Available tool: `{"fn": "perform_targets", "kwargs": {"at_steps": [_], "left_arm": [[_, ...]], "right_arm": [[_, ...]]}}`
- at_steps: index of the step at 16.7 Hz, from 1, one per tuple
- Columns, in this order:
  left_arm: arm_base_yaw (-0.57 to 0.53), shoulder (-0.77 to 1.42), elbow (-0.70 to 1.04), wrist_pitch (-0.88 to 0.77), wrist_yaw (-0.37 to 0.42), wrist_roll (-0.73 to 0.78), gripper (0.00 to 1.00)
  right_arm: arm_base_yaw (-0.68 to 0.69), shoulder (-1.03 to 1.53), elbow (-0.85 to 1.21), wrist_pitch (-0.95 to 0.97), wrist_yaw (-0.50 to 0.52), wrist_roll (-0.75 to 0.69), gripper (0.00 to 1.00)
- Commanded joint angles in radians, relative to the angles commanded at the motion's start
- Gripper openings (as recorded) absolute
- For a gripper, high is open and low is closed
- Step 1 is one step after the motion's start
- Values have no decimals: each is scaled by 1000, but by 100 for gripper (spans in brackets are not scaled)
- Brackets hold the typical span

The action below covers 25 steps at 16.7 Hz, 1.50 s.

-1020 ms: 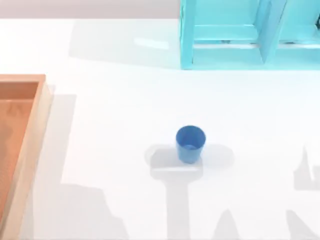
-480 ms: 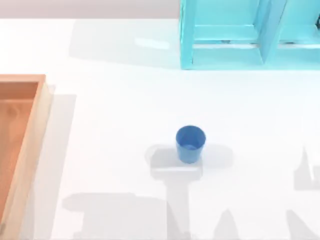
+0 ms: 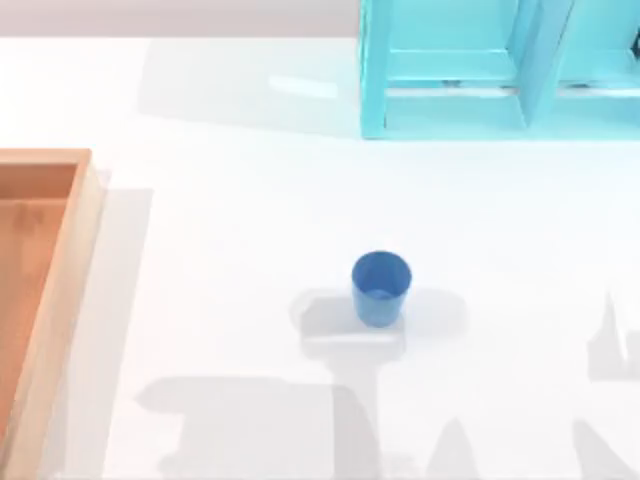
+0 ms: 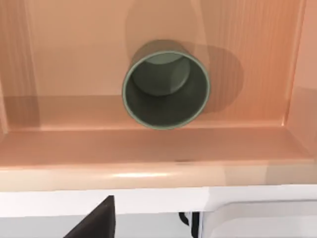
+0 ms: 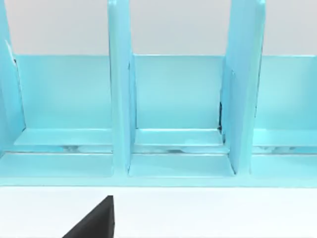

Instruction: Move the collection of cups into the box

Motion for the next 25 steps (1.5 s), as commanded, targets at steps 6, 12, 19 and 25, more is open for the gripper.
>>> {"fn": "perform_targets", "kwargs": {"at_steps": [6, 12, 19, 25], "left_arm": [[-271, 319, 350, -84, -8, -271, 100], [-679, 784, 926, -189, -27, -674, 100], [-1079, 1161, 1403, -233, -38, -1063, 100], [-1141, 1214, 1467, -233, -41, -1124, 100]], "right_arm": [[0, 0, 0, 0, 0, 0, 100], [0, 0, 0, 0, 0, 0, 100], [0, 0, 0, 0, 0, 0, 100], [0, 0, 0, 0, 0, 0, 100]]}}
